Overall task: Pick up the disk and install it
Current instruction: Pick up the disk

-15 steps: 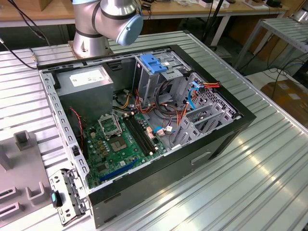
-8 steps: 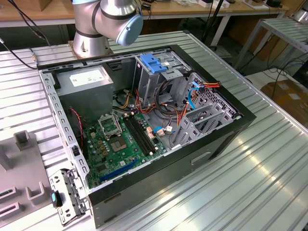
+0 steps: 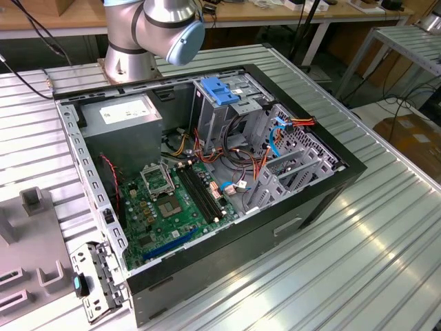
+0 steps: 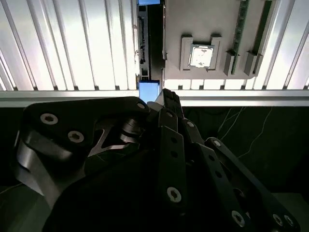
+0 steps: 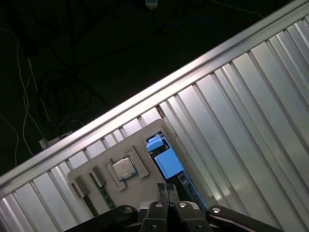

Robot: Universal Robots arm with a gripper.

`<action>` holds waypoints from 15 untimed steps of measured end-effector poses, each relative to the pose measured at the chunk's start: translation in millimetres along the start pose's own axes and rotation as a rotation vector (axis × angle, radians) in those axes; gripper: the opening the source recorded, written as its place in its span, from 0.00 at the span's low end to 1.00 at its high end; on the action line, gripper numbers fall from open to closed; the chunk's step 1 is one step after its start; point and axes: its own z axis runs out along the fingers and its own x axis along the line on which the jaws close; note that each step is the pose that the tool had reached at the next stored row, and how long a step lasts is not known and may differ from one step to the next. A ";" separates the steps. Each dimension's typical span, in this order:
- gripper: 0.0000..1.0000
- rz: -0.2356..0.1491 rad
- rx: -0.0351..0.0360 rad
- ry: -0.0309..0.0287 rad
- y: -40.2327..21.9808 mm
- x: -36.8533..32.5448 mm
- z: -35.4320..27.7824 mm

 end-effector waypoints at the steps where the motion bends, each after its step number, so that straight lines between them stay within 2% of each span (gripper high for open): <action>1: 0.11 -0.015 0.0004 0.0000 0.0 0.0 0.0; 8: 0.11 -0.112 0.0040 -0.0006 0.0 0.0 0.0; 15: 0.11 -0.254 0.0080 -0.0009 0.0 0.0 0.1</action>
